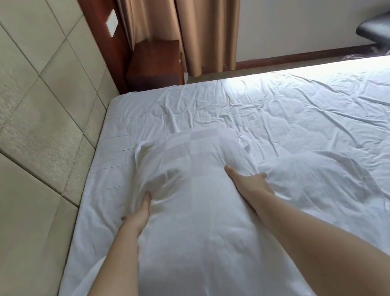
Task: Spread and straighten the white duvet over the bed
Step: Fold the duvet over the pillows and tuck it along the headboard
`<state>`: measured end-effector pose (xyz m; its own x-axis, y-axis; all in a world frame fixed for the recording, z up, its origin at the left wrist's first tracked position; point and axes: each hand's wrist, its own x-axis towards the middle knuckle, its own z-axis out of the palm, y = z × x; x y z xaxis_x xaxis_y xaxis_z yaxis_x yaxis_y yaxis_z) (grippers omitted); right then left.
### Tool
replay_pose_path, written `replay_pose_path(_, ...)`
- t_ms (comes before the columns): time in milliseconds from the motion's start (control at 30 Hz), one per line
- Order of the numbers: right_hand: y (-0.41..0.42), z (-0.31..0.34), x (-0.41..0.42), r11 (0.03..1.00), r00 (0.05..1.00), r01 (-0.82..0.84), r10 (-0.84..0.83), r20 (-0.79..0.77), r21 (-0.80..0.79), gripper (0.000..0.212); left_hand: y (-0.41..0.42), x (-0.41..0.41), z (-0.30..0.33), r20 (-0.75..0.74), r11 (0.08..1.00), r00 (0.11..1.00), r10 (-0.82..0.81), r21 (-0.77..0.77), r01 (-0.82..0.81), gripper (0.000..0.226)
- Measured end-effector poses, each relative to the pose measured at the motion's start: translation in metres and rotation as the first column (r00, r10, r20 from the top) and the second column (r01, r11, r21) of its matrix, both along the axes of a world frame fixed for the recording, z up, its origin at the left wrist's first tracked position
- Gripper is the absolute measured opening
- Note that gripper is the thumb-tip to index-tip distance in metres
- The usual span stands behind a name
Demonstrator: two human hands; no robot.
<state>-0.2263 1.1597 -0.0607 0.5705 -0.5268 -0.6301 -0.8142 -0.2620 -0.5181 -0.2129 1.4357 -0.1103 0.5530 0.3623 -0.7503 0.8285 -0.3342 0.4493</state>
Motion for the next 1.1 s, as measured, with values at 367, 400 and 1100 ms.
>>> replay_pose_path(367, 0.009, 0.066, -0.026, 0.978, 0.908, 0.003, 0.084, 0.409, -0.207, 0.056, -0.029, -0.003, 0.101, 0.458, 0.987, 0.882, 0.110, 0.053, -0.151, 0.042)
replay_pose_path(400, 0.008, 0.078, -0.030, 0.977, 0.892, 0.018, 0.080, 0.445, -0.212, 0.055, -0.032, -0.009, 0.113, 0.505, 0.988, 0.857, 0.099, 0.054, -0.146, 0.042)
replay_pose_path(1100, -0.117, 0.156, -0.267, 0.977, 0.677, 0.181, -0.037, 0.735, -0.117, 0.052, -0.164, -0.259, 0.226, 0.852, 0.953, 0.523, -0.024, 0.178, -0.245, 0.038)
